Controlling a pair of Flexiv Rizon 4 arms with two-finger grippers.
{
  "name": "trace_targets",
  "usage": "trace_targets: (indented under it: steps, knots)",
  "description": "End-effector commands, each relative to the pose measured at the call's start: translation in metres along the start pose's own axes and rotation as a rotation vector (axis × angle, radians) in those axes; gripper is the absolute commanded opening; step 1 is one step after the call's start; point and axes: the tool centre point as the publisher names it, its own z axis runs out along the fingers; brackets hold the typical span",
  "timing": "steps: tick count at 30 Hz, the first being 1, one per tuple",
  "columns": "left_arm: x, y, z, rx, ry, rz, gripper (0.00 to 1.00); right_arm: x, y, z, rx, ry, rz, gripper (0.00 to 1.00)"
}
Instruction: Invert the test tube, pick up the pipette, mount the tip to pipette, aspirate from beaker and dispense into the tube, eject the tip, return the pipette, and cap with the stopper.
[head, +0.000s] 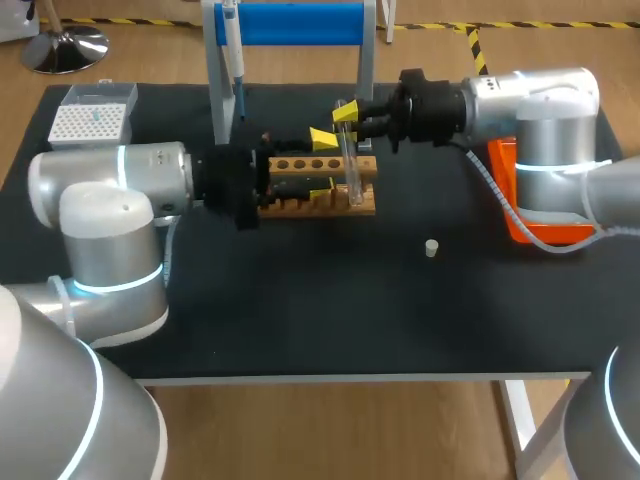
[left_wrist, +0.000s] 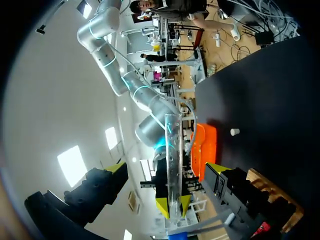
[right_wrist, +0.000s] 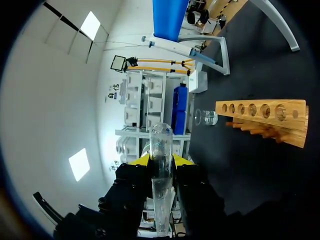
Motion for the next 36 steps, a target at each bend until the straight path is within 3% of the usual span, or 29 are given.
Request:
trace_targets:
  steps: [1, 9, 21, 22, 23, 24, 25, 30, 36]
  knots:
    - [0.005, 0.002, 0.014, 0.017, -0.007, -0.002, 1.0, 0.001, 0.0, -0.001, 0.001, -0.003, 0.0, 0.0]
    - [0.006, -0.002, 0.031, 0.064, -0.002, -0.011, 1.0, 0.001, 0.0, -0.001, 0.001, -0.003, 0.0, 0.0]
    - [0.004, -0.001, 0.035, 0.079, -0.003, -0.005, 1.0, 0.001, 0.0, -0.001, 0.001, -0.003, 0.0, 0.0]
    - [0.004, -0.001, 0.035, 0.079, -0.004, -0.005, 0.97, 0.001, 0.0, -0.001, 0.001, -0.003, 0.0, 0.0]
    - [0.004, -0.001, 0.036, 0.081, -0.003, -0.005, 0.84, 0.001, 0.0, -0.001, 0.001, -0.003, 0.0, 0.0]
    - [0.004, -0.002, 0.036, 0.084, -0.001, -0.006, 0.78, 0.001, 0.0, -0.001, 0.001, -0.003, 0.0, 0.0]
    - [0.004, -0.002, 0.036, 0.089, 0.001, -0.009, 0.81, 0.001, 0.0, -0.001, 0.001, -0.003, 0.0, 0.0]
    - [0.004, -0.003, 0.037, 0.106, 0.017, -0.013, 0.68, 0.001, 0.0, -0.001, 0.001, -0.003, 0.0, 0.0]
    - [0.003, -0.005, 0.037, 0.111, 0.023, -0.014, 0.6, 0.001, 0.0, -0.001, 0.001, -0.003, 0.0, 0.0]
